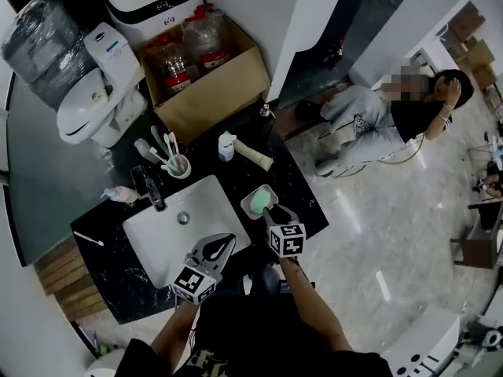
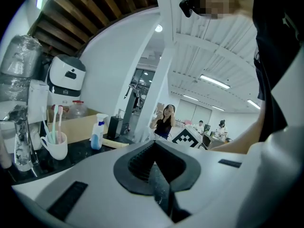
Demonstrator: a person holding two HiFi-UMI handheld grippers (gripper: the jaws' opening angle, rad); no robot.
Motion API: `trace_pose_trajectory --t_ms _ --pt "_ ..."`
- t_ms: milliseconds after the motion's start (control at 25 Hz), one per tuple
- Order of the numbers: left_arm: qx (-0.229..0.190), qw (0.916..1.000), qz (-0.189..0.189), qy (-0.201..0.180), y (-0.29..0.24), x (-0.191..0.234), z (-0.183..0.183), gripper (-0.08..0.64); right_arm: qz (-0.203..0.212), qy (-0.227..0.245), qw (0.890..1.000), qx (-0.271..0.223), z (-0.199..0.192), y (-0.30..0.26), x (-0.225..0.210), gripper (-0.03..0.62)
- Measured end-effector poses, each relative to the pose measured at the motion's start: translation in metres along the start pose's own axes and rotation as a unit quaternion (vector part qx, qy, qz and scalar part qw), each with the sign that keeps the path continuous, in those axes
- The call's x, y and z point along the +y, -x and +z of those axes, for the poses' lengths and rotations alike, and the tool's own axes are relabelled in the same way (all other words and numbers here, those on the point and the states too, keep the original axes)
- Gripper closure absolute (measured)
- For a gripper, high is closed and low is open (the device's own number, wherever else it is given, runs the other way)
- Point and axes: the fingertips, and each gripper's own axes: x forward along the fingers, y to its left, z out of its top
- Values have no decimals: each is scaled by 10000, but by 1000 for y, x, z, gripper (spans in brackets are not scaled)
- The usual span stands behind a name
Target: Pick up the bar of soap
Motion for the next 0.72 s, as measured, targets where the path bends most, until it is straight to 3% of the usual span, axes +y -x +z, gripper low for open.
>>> trace_pose_trajectory --t_ms 160,320,720 --pt "68 10000 57 44 8 17 -6 552 -496 -43 9983 311 -9 -29 -4 372" --pt "160 9998 153 4 16 33 -11 551 -831 -108 9951 528 -16 -48 -7 305" --pt "305 9990 300 159 22 55 -21 551 -1219 -534 9884 731 -19 -75 -11 273"
